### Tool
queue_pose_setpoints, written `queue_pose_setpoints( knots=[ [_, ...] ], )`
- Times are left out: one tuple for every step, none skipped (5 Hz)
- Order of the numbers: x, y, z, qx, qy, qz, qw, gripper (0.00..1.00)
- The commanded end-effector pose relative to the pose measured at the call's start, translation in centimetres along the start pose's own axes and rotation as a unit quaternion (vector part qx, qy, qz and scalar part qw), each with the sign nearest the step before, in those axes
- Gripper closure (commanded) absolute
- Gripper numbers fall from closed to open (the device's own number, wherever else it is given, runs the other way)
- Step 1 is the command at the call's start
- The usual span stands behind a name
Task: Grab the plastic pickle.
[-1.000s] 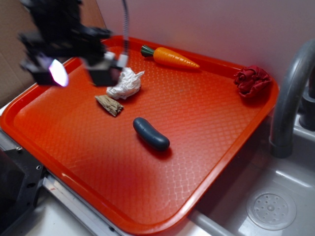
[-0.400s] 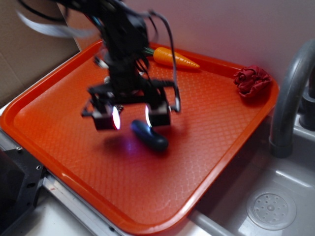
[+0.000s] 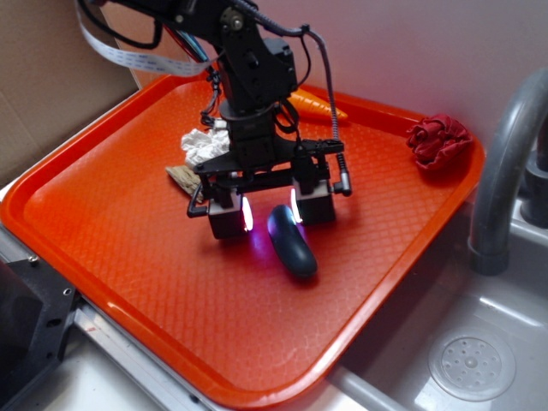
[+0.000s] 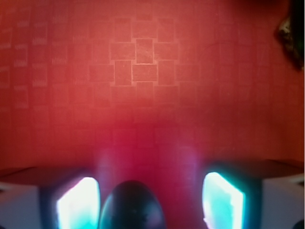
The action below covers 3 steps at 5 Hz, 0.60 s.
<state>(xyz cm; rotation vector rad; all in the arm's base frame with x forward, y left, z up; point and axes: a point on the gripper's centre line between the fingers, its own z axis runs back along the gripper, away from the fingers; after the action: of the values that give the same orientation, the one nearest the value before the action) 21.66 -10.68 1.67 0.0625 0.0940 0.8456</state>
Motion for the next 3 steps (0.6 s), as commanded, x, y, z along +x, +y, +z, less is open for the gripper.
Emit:
queue_pose_setpoints(
  knots=[
    [0.4,1.9,6.8,-0.029,-0.104,-0.104,0.989,1.00],
    [1.2,3.6,11.3,-0.066,-0.139,-0.182,0.971,1.00],
    [2.7,4.5,14.6,-0.117,-0.092,-0.300,0.942,0.17]
  ],
)
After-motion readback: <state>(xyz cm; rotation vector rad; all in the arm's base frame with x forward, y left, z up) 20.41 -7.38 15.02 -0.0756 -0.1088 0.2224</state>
